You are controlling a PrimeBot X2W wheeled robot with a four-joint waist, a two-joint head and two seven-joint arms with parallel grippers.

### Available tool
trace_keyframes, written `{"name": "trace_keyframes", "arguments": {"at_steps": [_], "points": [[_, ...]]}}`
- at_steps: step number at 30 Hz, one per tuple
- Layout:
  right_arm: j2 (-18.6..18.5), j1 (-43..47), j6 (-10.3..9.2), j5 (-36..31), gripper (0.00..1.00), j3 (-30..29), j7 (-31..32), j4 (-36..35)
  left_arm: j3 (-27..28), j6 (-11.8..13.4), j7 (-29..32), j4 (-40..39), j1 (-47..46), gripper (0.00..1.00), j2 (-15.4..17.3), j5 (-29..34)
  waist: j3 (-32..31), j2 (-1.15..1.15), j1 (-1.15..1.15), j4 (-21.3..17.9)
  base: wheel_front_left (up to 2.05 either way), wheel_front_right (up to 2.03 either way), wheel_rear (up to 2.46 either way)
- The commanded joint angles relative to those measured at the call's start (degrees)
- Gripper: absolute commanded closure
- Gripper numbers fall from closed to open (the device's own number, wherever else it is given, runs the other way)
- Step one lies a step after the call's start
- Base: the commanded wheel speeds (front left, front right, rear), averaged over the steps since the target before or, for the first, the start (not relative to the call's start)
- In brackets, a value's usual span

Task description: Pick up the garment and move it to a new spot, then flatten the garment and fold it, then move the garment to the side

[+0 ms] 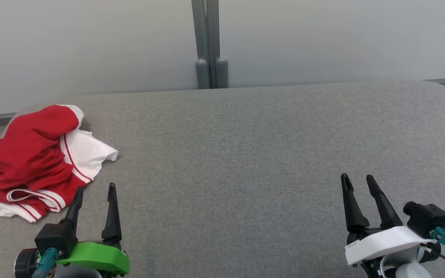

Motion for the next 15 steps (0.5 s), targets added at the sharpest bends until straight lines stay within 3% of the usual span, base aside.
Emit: {"name": "trace_keyframes", "arguments": {"at_steps": [1,15], "points": [[-0.2,0.5,0.01,-1.4,0.0,0.1,-0.5,-0.5,-0.2,0.2,-0.5,-0.3,0.4,0.0,0.8,1.6,0.0,0.0,0.0,0.1,0.0,0.0,0.0],[-0.7,1.1,0.02,-7.4,0.0,0.7,-2.1,-0.8,1.2,-2.9,-2.1,0.7,0.0,0.0,1.5,4.4,-0.5,0.0,0.0,0.6,0.0,0.0,0.0]]}}
